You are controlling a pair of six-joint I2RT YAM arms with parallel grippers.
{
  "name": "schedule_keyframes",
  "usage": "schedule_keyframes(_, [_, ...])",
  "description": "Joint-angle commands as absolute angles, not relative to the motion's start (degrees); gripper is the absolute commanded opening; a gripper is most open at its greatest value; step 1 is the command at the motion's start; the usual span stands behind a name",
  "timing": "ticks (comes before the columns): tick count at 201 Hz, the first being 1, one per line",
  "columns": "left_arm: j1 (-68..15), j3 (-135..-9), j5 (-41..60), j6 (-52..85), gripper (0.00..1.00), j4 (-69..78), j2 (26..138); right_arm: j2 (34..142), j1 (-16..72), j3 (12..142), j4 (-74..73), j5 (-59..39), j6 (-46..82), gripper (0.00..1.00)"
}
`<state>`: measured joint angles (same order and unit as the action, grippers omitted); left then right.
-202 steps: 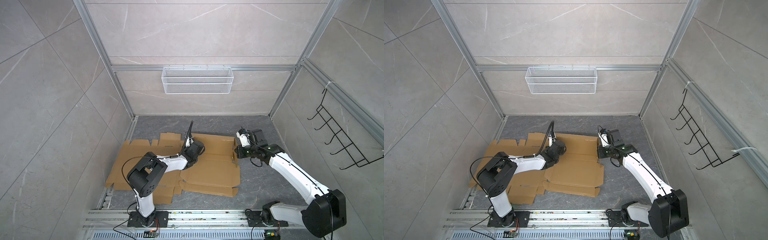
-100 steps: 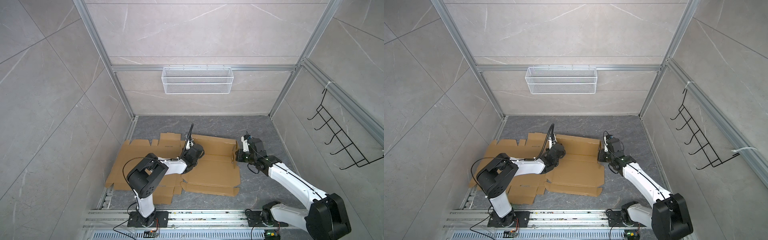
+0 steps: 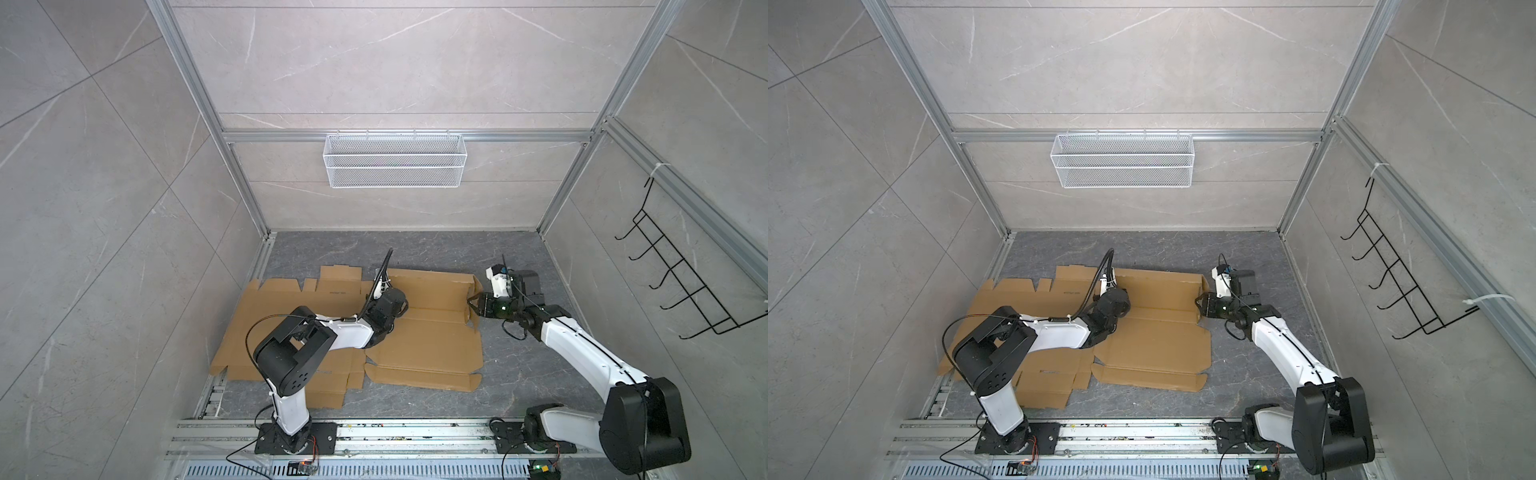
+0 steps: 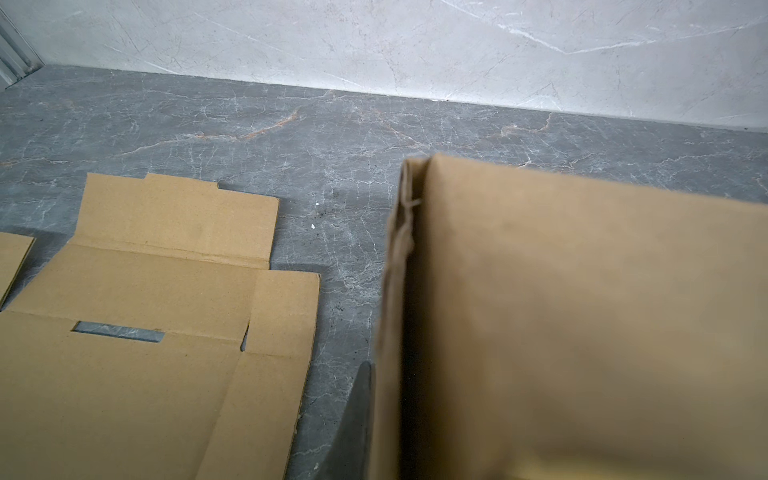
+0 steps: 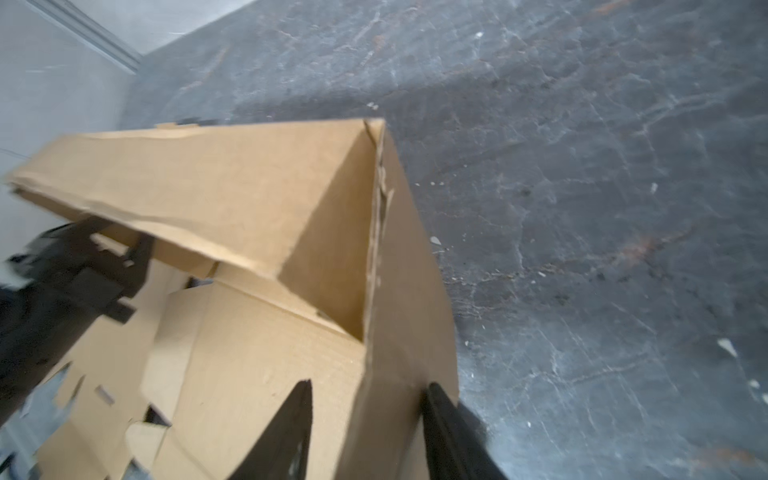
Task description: Fold the paper box
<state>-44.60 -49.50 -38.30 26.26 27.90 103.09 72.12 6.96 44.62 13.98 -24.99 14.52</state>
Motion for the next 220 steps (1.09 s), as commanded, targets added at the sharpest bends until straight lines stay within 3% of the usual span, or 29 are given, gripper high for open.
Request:
schedule_keyframes(1, [-43.96,-50.16,-35.42,26.03,0.00,22.91,103.70,70.78,4.09,46.69,15.69,-39.65,12.08,0.58])
schedule_keyframes(20, [-43.85,-50.48,-35.17,25.81,0.00,22.40,104.13,70.53,2.55,47.97,17.11,-41.04,11.96,0.64])
schedule_keyframes(89, [-43.60,-50.98,-34.89,24.87,0.00,22.15,104.83,70.40,-9.79,49.29,7.45,-43.56,22.99,0.67])
schedule_keyframes(118, [-43.59,-51.12,-34.72,24.77,0.00,21.95,104.90,71.14,-15.56,49.59,7.29,-36.25,25.31,0.66])
schedule_keyframes(160, [-43.59,-51.40,-34.10,24.48,0.00,21.91,105.22,78.66,-17.83,54.76,13.90,-19.87,14.47,0.63])
schedule_keyframes(220, [-43.59,-52.12,-33.57,24.74,0.00,21.75,105.65,90.55,-11.49,58.37,17.31,-21.54,2.81,0.57])
